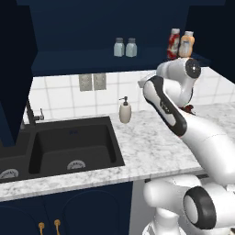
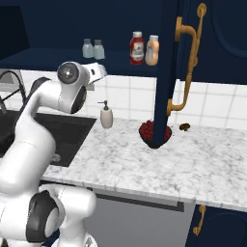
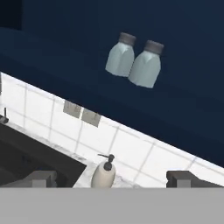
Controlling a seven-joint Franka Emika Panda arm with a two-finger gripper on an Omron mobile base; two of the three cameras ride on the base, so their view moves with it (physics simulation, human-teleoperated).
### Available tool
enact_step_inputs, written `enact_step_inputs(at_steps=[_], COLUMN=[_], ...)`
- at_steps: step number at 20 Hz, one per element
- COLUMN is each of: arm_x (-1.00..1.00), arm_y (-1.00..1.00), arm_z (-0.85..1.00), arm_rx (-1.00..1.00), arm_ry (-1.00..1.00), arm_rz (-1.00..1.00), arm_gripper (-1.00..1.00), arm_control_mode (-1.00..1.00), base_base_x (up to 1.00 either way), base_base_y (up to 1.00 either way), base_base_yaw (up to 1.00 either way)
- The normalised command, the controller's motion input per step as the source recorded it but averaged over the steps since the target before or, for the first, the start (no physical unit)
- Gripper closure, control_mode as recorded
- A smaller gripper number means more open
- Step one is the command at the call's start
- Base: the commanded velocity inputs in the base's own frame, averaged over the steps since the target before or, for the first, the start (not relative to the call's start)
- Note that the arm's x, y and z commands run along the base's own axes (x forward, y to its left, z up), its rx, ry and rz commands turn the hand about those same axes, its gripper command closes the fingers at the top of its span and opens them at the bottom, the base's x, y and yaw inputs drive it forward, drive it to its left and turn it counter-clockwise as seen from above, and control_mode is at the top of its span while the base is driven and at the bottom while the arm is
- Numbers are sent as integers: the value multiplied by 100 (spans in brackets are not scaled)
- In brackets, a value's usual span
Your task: Put the shaker and condiment bottle from the counter next to their counterparts in the cabinet.
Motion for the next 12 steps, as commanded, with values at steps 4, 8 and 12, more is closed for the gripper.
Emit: enact_step_inputs(at_steps=[4, 8, 12], arm_x=[-100, -100, -97], arm_y=[0, 0, 0], arm_z=[-85, -79, -64], arm_rx=[0, 0, 0], arm_ry=[-26, -22, -11], arm_rz=[-1, 0, 0], arm_gripper=[-100, -100, -100], arm_control_mode=[-100, -100, -100], base_base_x=[0, 0, 0], base_base_y=[0, 0, 0], base_base_yaw=[0, 0, 0])
